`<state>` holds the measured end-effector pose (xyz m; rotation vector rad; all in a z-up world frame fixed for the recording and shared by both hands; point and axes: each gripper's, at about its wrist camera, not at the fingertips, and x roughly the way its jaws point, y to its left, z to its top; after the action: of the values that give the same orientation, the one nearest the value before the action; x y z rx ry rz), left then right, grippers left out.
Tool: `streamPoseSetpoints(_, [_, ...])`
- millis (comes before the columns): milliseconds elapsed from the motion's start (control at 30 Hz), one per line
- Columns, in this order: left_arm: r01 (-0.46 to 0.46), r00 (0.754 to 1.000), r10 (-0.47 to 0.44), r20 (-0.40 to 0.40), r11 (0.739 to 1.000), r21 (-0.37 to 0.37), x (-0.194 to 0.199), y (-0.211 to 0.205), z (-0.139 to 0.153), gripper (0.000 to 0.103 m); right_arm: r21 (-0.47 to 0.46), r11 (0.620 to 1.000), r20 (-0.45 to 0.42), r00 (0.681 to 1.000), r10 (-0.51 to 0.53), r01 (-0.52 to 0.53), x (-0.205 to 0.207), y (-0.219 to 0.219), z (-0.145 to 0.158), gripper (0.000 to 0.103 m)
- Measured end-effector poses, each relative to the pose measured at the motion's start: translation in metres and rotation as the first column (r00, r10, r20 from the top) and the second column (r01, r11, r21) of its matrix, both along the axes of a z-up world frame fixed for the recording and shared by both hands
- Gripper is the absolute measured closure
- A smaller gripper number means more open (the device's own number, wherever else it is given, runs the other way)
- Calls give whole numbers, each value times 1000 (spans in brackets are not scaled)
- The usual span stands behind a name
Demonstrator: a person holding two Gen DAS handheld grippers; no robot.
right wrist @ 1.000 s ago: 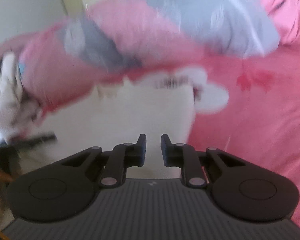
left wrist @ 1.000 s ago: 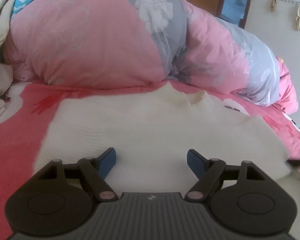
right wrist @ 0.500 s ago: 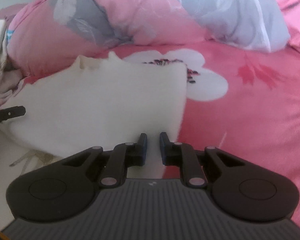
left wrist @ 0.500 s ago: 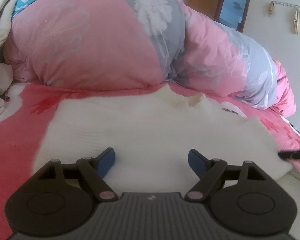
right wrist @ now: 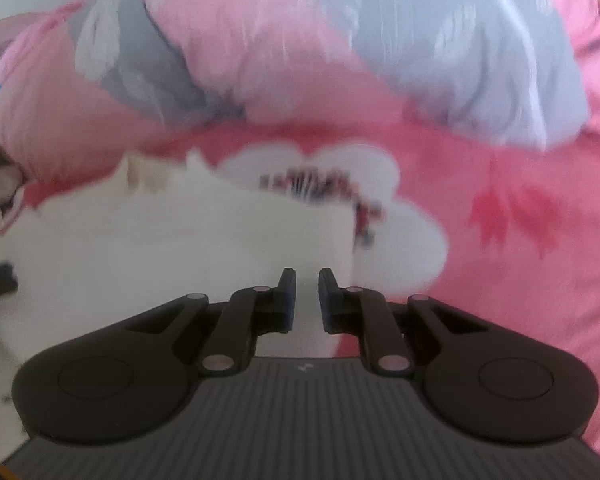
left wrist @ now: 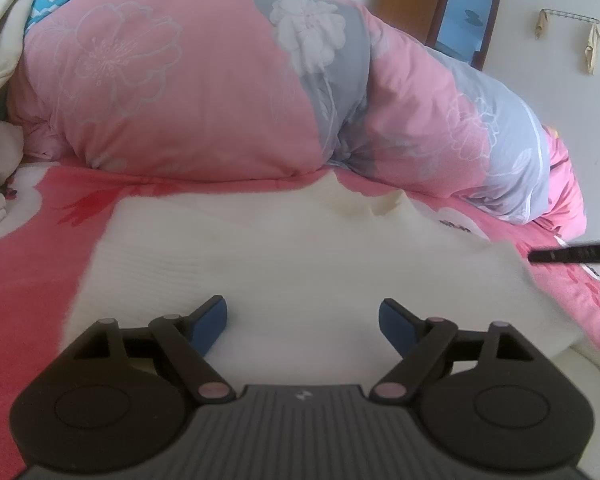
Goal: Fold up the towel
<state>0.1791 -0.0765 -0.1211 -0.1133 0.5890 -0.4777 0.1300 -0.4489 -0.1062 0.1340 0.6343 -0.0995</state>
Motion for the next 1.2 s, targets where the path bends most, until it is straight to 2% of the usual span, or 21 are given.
streamPoseSetpoints(100, [-2, 1000, 2, 1, 1000, 1, -1, 0, 0, 18, 30, 999, 8, 1000, -14, 14, 21, -10, -11, 92])
streamPoseSetpoints(167, [-3, 1000, 3, 2, 1000, 1, -1, 0, -1, 18, -9, 1000, -31, 999, -13, 12, 35, -11, -40, 94])
streamPoseSetpoints(200, [-3, 1000, 3, 2, 1000, 0, -1, 0, -1, 18, -10, 1000, -36, 999, -15, 14, 36, -11, -41, 94])
streamPoseSetpoints(267, [-2, 1000, 2, 2, 1000, -3, -1, 0, -1, 18, 1, 1000, -38, 999, -20, 20, 36, -12, -34, 94])
streamPoseSetpoints(400, [-2, 1000, 2, 3, 1000, -9, -2, 0, -1, 18, 55, 998, 38, 998, -45, 43, 28, -25, -14, 93])
streamPoseSetpoints(467, [-2, 1000, 2, 3, 1000, -15, -2, 1, -1, 18, 77, 994, -16, 997, -73, 74, 35, -32, -29, 93])
streamPoseSetpoints(567, [-3, 1000, 3, 2, 1000, -21, -2, 1, -1, 18, 22, 998, -29, 998, -61, 62, 41, -26, -55, 90])
streamPoseSetpoints(767, [-4, 1000, 4, 2, 1000, -29, -2, 2, -1, 18, -24, 995, -87, 991, -103, 101, 49, -18, -23, 89])
streamPoseSetpoints(867, [-5, 1000, 5, 2, 999, -35, -1, 2, -1, 18, 45, 997, -22, 998, -54, 55, 48, -7, 6, 88])
streamPoseSetpoints(967, [-5, 1000, 5, 1, 999, -45, -1, 3, -2, 18, 148, 989, -13, 1000, 4, -2, 66, 5, 26, 85])
streamPoseSetpoints(1067, [-4, 1000, 4, 0, 998, -61, -1, 5, -2, 18, 262, 965, -58, 998, 11, 4, 100, 11, 25, 85])
streamPoseSetpoints(1200, [0, 1000, 0, -1, 996, -86, 0, 9, -3, 17, 382, 919, -132, 990, -52, 99, 148, 10, 8, 85])
